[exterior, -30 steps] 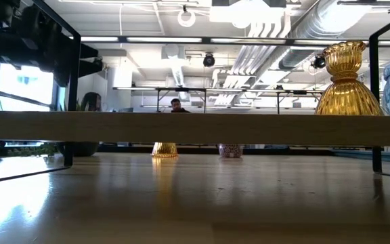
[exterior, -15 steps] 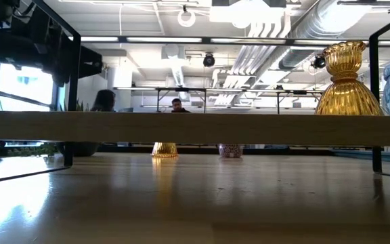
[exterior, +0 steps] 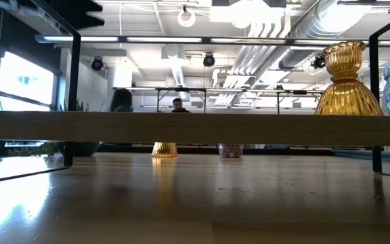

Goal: Pick & Place candle stick holders
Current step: Put the top brown vase candle holder on the shelf

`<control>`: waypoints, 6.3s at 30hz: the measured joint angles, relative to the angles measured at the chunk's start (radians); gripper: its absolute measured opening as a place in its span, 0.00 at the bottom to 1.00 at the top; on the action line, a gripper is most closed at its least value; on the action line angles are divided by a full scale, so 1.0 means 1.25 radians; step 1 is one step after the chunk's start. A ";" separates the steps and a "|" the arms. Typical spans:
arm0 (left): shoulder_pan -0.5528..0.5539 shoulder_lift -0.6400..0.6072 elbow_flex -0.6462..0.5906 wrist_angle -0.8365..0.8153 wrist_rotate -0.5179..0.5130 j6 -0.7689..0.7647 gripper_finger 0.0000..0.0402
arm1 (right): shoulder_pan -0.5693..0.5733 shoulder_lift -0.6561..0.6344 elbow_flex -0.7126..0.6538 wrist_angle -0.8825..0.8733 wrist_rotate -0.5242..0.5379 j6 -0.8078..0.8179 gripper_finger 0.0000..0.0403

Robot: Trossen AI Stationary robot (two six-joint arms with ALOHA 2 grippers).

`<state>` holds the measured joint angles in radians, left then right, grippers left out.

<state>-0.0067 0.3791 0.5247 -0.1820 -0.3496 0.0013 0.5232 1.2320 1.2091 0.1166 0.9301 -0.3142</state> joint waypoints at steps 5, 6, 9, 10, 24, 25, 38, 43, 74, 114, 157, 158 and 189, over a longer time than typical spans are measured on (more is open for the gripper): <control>0.000 0.176 0.211 -0.174 -0.001 0.134 0.65 | 0.001 0.000 0.000 -0.034 0.045 0.006 0.88; 0.000 0.213 0.249 -0.210 -0.001 0.172 0.65 | 0.001 0.000 0.000 -0.047 0.046 0.019 0.88; 0.000 0.332 0.358 -0.292 -0.001 0.281 0.65 | 0.001 0.000 0.000 -0.091 0.046 0.063 0.88; 0.001 0.374 0.394 -0.315 -0.005 0.313 0.65 | 0.001 0.000 0.000 -0.106 0.046 0.077 0.88; 0.313 0.884 0.941 -0.810 0.146 0.373 0.65 | 0.018 0.000 0.000 -0.168 0.050 0.143 0.88; 0.346 0.908 0.956 -0.824 0.187 0.373 0.65 | 0.023 0.000 0.000 -0.168 0.052 0.143 0.88; 0.487 1.145 0.968 -0.760 0.400 0.309 0.65 | 0.089 -0.001 0.000 -0.168 0.053 0.142 0.88; 0.468 1.199 0.967 -0.759 0.358 0.310 0.65 | 0.092 -0.001 0.000 -0.189 0.057 0.141 0.88; 0.445 1.317 0.966 -0.711 0.361 0.330 0.65 | 0.089 0.016 0.000 -0.293 0.047 0.236 0.88; 0.387 1.309 0.958 -0.808 0.375 0.399 0.40 | 0.098 0.046 -0.001 -0.350 0.046 0.324 0.88; -0.092 1.264 1.143 -0.819 0.516 0.430 0.40 | 0.322 0.066 -0.001 -0.289 0.512 0.316 0.88; -0.092 1.270 1.142 -0.811 0.527 0.436 0.40 | 0.324 0.068 -0.001 -0.286 0.513 0.316 0.88; -0.089 1.391 1.142 -0.671 0.628 0.476 0.40 | 0.333 0.069 -0.001 -0.289 0.512 0.313 0.88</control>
<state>-0.1181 2.1181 1.9522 -1.0213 0.4351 0.5961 0.9390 1.3178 1.2083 -0.2442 1.5707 0.0766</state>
